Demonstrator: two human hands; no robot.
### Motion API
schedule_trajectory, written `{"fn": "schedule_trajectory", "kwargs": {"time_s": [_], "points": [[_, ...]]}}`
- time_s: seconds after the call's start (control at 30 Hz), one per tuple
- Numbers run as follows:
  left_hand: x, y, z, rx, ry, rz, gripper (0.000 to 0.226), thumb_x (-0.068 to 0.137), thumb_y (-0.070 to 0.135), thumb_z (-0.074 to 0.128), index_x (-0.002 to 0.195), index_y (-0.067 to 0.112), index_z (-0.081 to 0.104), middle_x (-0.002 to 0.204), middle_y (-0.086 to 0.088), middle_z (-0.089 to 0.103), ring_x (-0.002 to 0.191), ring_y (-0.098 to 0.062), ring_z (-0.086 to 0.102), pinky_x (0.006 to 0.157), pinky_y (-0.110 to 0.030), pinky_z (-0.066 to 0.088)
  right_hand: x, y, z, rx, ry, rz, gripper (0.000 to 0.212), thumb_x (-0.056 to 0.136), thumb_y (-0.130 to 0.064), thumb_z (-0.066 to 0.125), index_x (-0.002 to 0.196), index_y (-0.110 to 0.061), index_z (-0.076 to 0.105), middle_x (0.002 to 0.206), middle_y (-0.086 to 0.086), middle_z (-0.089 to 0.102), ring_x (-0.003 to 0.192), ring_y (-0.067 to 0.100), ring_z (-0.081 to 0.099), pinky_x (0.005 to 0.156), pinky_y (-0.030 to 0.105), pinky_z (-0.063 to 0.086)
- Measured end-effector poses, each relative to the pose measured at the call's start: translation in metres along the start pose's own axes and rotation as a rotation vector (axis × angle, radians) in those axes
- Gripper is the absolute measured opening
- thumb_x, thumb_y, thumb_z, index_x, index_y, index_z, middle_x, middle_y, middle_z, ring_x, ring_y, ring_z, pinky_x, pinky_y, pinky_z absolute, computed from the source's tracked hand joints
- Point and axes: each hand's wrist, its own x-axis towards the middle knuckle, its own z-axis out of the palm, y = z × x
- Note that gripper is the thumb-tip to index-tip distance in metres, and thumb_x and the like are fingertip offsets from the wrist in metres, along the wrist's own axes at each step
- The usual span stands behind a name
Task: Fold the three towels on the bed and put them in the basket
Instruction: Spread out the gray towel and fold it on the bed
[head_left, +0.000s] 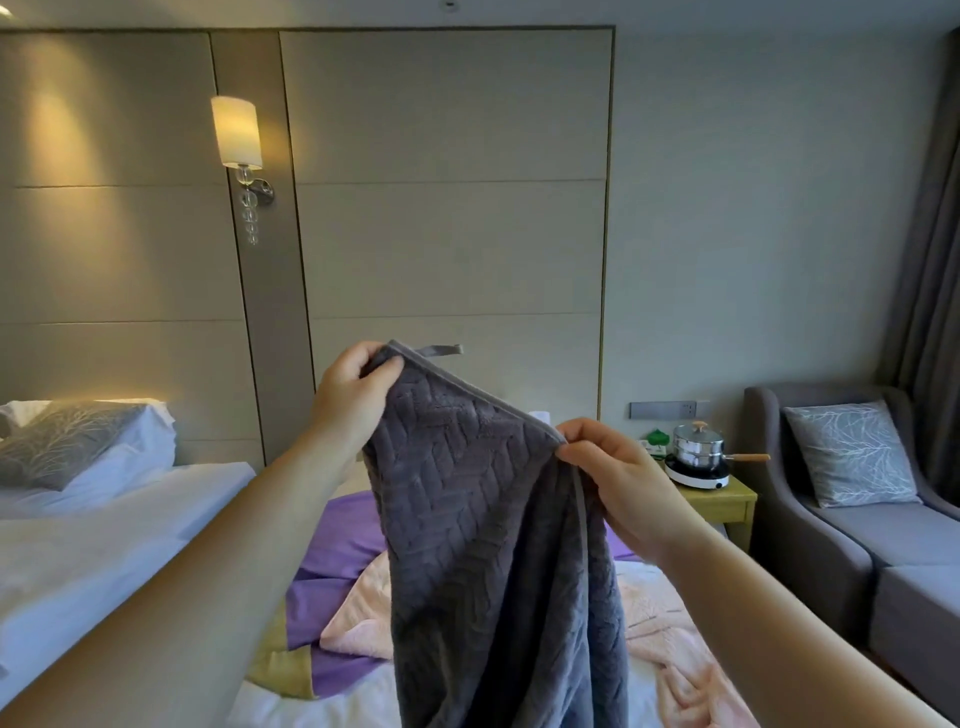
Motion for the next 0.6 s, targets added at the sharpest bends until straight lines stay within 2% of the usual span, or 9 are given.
{"fn": "schedule_trajectory", "kwargs": {"time_s": [0.07, 0.13, 0.23, 0.3, 0.37, 0.43, 0.47, 0.53, 0.6], "points": [[-0.001, -0.005, -0.004, 0.043, 0.041, -0.044, 0.013, 0.093, 0.020, 0.052, 0.091, 0.028, 0.062, 0.101, -0.003, 0.064, 0.100, -0.026, 0.060, 0.085, -0.038, 0.046, 0.001, -0.002, 0.005, 0.036, -0.087, 0.022, 0.023, 0.092, -0.004, 0.049, 0.080, -0.015, 0.065, 0.077, 0.009, 0.061, 0.069, 0.017, 0.058, 0.063, 0.025, 0.049], [-0.007, -0.012, -0.005, 0.314, 0.020, 0.005, 0.022, 0.091, 0.015, 0.054, 0.108, 0.028, 0.060, 0.115, -0.003, 0.059, 0.112, -0.025, 0.054, 0.095, -0.037, 0.043, 0.002, 0.000, 0.010, 0.025, -0.151, 0.029, 0.025, 0.093, -0.001, 0.050, 0.080, -0.015, 0.066, 0.081, 0.010, 0.063, 0.076, 0.020, 0.060, 0.072, 0.028, 0.051], [-0.033, -0.016, 0.010, 0.540, -0.308, 0.240, 0.042, 0.090, 0.035, 0.056, 0.131, 0.033, 0.050, 0.140, 0.009, 0.046, 0.127, -0.007, 0.040, 0.110, -0.032, 0.027, 0.003, 0.007, 0.015, -0.055, -0.199, 0.033, 0.020, 0.092, 0.001, 0.050, 0.086, -0.011, 0.065, 0.089, 0.014, 0.062, 0.087, 0.027, 0.056, 0.087, 0.041, 0.044], [-0.051, -0.019, 0.026, 0.609, -0.552, 0.298, 0.037, 0.093, 0.051, 0.042, 0.127, 0.040, 0.052, 0.134, 0.023, 0.047, 0.125, 0.015, 0.030, 0.114, -0.034, 0.009, 0.002, 0.011, 0.017, -0.079, -0.223, 0.039, 0.014, 0.092, 0.000, 0.050, 0.092, -0.005, 0.063, 0.092, 0.014, 0.063, 0.089, 0.026, 0.058, 0.090, 0.041, 0.045], [-0.062, -0.025, 0.035, 0.610, -0.647, 0.269, 0.035, 0.098, 0.051, 0.034, 0.113, 0.033, 0.060, 0.110, 0.022, 0.058, 0.099, 0.035, 0.030, 0.109, -0.022, 0.001, -0.001, 0.013, 0.015, -0.089, -0.226, 0.054, 0.012, 0.092, 0.000, 0.051, 0.097, -0.001, 0.062, 0.093, 0.012, 0.066, 0.089, 0.023, 0.062, 0.088, 0.035, 0.049], [-0.065, -0.028, 0.039, 0.556, -0.627, 0.270, 0.034, 0.097, 0.045, 0.039, 0.100, 0.022, 0.063, 0.092, 0.010, 0.064, 0.084, 0.024, 0.044, 0.086, 0.004, 0.016, -0.007, 0.014, 0.011, -0.119, -0.193, 0.066, 0.012, 0.092, -0.001, 0.053, 0.099, 0.000, 0.063, 0.093, 0.010, 0.068, 0.088, 0.020, 0.064, 0.085, 0.031, 0.053], [-0.066, -0.026, 0.040, 0.567, -0.608, 0.300, 0.031, 0.097, 0.042, 0.043, 0.097, 0.018, 0.063, 0.090, 0.005, 0.065, 0.084, 0.014, 0.049, 0.075, 0.005, 0.024, -0.010, 0.016, 0.009, -0.151, -0.174, 0.068, 0.011, 0.091, -0.002, 0.056, 0.099, -0.002, 0.063, 0.093, 0.010, 0.068, 0.087, 0.019, 0.065, 0.083, 0.029, 0.054], [-0.065, -0.022, 0.043, 0.576, -0.583, 0.357, 0.024, 0.096, 0.034, 0.050, 0.093, 0.013, 0.062, 0.087, -0.003, 0.065, 0.084, -0.005, 0.053, 0.071, -0.004, 0.033, -0.018, 0.022, 0.007, -0.214, -0.149, 0.072, 0.011, 0.088, -0.004, 0.061, 0.099, -0.007, 0.063, 0.094, 0.010, 0.067, 0.087, 0.020, 0.063, 0.084, 0.031, 0.053], [-0.060, -0.018, 0.047, 0.541, -0.547, 0.381, 0.018, 0.094, 0.027, 0.055, 0.091, 0.011, 0.062, 0.083, -0.007, 0.063, 0.079, -0.015, 0.055, 0.072, -0.017, 0.038, -0.025, 0.029, 0.005, -0.267, -0.130, 0.080, 0.014, 0.084, -0.005, 0.067, 0.095, -0.013, 0.062, 0.087, 0.004, 0.064, 0.082, 0.017, 0.061, 0.077, 0.029, 0.052]]}}
